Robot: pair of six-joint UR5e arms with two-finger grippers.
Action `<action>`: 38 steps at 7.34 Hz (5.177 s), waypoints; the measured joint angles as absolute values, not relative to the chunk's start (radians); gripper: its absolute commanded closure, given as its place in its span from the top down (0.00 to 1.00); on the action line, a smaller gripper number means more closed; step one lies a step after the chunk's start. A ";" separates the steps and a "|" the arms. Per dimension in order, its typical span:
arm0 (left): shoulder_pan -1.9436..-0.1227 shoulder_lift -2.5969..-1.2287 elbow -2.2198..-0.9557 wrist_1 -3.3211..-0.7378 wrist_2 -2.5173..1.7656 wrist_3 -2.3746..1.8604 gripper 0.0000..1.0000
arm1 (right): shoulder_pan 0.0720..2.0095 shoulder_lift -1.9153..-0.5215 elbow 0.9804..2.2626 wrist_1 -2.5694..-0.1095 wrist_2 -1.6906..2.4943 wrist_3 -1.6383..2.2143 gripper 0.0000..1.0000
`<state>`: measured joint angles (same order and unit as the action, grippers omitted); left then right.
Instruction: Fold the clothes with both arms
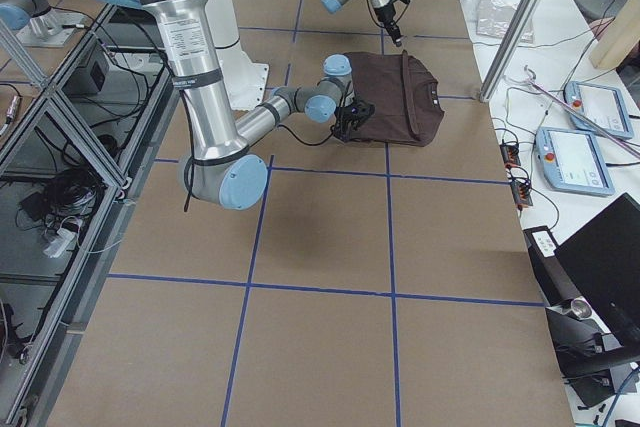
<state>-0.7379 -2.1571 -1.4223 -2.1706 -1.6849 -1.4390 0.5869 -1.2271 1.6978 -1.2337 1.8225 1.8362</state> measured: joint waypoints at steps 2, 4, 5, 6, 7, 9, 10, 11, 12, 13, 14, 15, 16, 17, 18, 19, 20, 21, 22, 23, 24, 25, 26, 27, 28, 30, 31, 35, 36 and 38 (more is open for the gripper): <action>-0.738 -2.157 -1.423 -2.171 -1.686 -1.439 0.47 | 0.585 -1.227 1.690 -1.233 1.822 1.838 0.00; -0.738 -2.158 -1.423 -2.171 -1.686 -1.439 0.47 | 0.585 -1.229 1.698 -1.233 1.823 1.839 0.00; -0.737 -2.158 -1.423 -2.171 -1.686 -1.439 0.47 | 0.586 -1.232 1.705 -1.233 1.824 1.839 0.00; -0.737 -2.159 -1.422 -2.172 -1.686 -1.440 0.47 | 0.586 -1.237 1.717 -1.233 1.825 1.839 0.00; -0.737 -2.161 -1.422 -2.172 -1.686 -1.441 0.47 | 0.583 -1.246 1.740 -1.234 1.828 1.840 0.00; -0.738 -2.165 -1.424 -2.171 -1.687 -1.450 0.47 | 0.532 -1.331 1.877 -1.238 1.834 1.865 0.00; -0.737 -2.167 -1.429 -2.172 -1.688 -1.454 0.47 | 0.475 -1.398 1.985 -1.243 1.838 1.889 0.00; -0.735 -2.167 -1.447 -2.171 -1.689 -1.459 0.47 | 0.403 -1.474 2.089 -1.245 1.857 1.900 0.00; -0.734 -2.165 -1.473 -2.169 -1.700 -1.465 0.47 | 0.332 -1.542 2.175 -1.245 1.905 1.905 0.00; -0.733 -2.163 -1.493 -2.168 -1.727 -1.481 0.47 | 0.261 -1.583 2.233 -1.244 1.962 1.906 0.99; -0.732 -2.161 -1.508 -2.167 -1.753 -1.503 0.47 | 0.183 -1.599 2.258 -1.244 1.994 1.909 1.00; -0.732 -2.159 -1.520 -2.165 -1.771 -1.522 0.47 | 0.125 -1.607 2.267 -1.244 2.004 1.916 1.00; -0.731 -2.153 -1.539 -2.163 -1.796 -1.550 0.49 | 0.104 -1.609 2.269 -1.244 2.006 1.922 1.00; -0.729 -2.130 -1.584 -2.160 -1.832 -1.592 0.53 | 0.119 -1.608 2.272 -1.244 2.007 1.925 1.00; -0.711 -2.082 -1.660 -2.158 -1.858 -1.642 0.54 | 0.168 -1.604 2.276 -1.244 2.009 1.926 1.00; -0.666 -2.019 -1.741 -2.157 -1.866 -1.700 0.54 | 0.237 -1.595 2.277 -1.244 2.009 1.926 1.00; -0.601 -1.965 -1.803 -2.157 -1.854 -1.770 0.54 | 0.324 -1.574 2.267 -1.244 2.008 1.923 1.00; -0.534 -1.935 -1.831 -2.153 -1.822 -1.833 0.54 | 0.404 -1.542 2.244 -1.244 2.008 1.918 1.00; -0.476 -1.922 -1.840 -2.141 -1.789 -1.885 0.54 | 0.454 -1.511 2.217 -1.244 2.007 1.915 1.00; -0.436 -1.920 -1.840 -2.123 -1.772 -1.921 0.54 | 0.480 -1.488 2.194 -1.244 2.007 1.912 1.00; -0.413 -1.920 -1.832 -2.111 -1.765 -1.936 0.54 | 0.490 -1.479 2.181 -1.243 2.006 1.910 1.00; -0.397 -1.918 -1.822 -2.102 -1.759 -1.942 0.54 | 0.494 -1.476 2.174 -1.243 2.005 1.908 1.00; -0.387 -1.916 -1.816 -2.092 -1.750 -1.944 0.56 | 0.495 -1.475 2.166 -1.243 2.005 1.902 1.00; -0.379 -1.915 -1.809 -2.086 -1.743 -1.945 0.57 | 0.496 -1.473 2.156 -1.242 2.005 1.889 1.00; -0.371 -1.918 -1.796 -2.083 -1.741 -1.945 0.57 | 0.496 -1.471 2.150 -1.241 2.004 1.879 1.00; -0.355 -1.922 -1.776 -2.079 -1.740 -1.950 0.49 | 0.497 -1.467 2.148 -1.241 2.002 1.872 1.00; -0.351 -1.924 -1.775 -2.069 -1.740 -1.951 0.07 | 0.499 -1.466 2.149 -1.241 2.002 1.872 1.00; -0.364 -1.934 -1.793 -2.003 -1.739 -1.945 0.00 | 0.500 -1.465 2.150 -1.241 2.002 1.873 1.00; -0.393 -1.934 -1.800 -1.974 -1.739 -1.913 0.00 | 0.501 -1.465 2.150 -1.241 2.002 1.872 1.00; -0.481 -1.970 -1.754 -1.960 -1.724 -1.787 0.00 | 0.502 -1.464 2.152 -1.239 2.002 1.873 1.00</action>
